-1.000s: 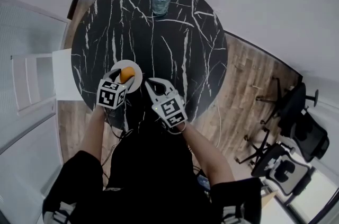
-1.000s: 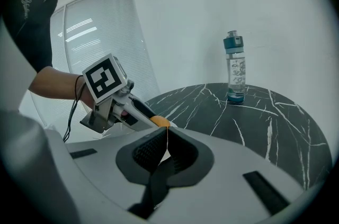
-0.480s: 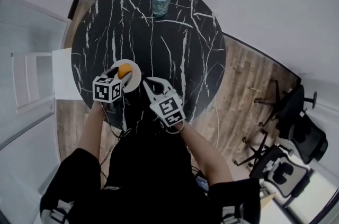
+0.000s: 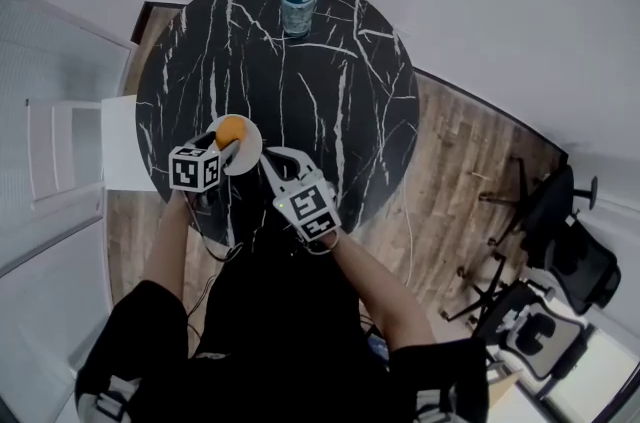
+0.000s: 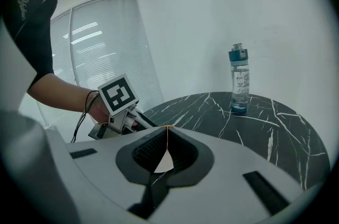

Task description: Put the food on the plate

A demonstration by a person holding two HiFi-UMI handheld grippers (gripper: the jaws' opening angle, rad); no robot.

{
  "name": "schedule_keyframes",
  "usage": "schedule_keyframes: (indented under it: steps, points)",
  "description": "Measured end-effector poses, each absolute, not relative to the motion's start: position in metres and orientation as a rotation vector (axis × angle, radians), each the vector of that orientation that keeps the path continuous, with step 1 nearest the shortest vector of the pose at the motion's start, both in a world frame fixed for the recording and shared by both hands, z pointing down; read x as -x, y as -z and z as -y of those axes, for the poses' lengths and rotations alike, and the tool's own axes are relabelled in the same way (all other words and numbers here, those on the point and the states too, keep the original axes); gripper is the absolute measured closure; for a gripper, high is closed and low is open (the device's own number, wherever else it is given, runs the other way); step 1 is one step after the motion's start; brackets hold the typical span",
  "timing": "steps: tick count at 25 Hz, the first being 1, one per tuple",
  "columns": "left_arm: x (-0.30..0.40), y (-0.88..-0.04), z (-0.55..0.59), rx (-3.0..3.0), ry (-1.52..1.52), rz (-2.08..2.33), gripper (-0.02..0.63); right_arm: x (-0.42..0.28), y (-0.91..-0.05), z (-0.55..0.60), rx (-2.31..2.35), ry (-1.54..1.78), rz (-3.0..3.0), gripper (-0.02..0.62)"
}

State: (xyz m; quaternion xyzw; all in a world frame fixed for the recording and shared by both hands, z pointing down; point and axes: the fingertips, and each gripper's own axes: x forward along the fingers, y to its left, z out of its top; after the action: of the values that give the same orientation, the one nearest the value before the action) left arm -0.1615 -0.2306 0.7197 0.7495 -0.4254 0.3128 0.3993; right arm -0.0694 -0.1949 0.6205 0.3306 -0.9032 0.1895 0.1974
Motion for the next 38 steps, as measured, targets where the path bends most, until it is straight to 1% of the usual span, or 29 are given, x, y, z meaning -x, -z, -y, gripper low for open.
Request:
schedule_keyframes:
  steps: [20,21,23,25,28,29,30,38]
  points:
    - [0.165,-0.66,0.164,-1.913,-0.765,1.302,0.35,0.068,-0.583,0.153,-0.864,-0.436,2.646,0.597]
    - [0.165,-0.655,0.159,-1.922,-0.771,1.322,0.359,0.068,-0.581,0.151,-0.863,-0.433,2.653,0.597]
    - [0.165,-0.645,0.152,-1.939,-0.772,1.371,0.403,0.069,-0.575,0.148,-0.862,-0.42,2.668,0.597]
    - [0.165,-0.636,0.145,-1.94,-0.751,1.427,0.463,0.068,-0.57,0.146,-0.863,-0.408,2.684,0.597]
    - [0.166,-0.622,0.132,-1.929,-0.7,1.524,0.571,0.064,-0.563,0.14,-0.863,-0.406,2.702,0.598]
    - [0.165,-0.616,0.128,-1.929,-0.686,1.554,0.594,0.062,-0.561,0.138,-0.859,-0.398,2.706,0.598]
    - [0.164,-0.612,0.124,-1.931,-0.677,1.579,0.604,0.062,-0.559,0.136,-0.854,-0.384,2.708,0.598]
    - [0.15,-0.573,0.088,-1.973,-0.584,1.777,0.606,0.059,-0.528,0.114,-0.815,-0.308,2.754,0.599]
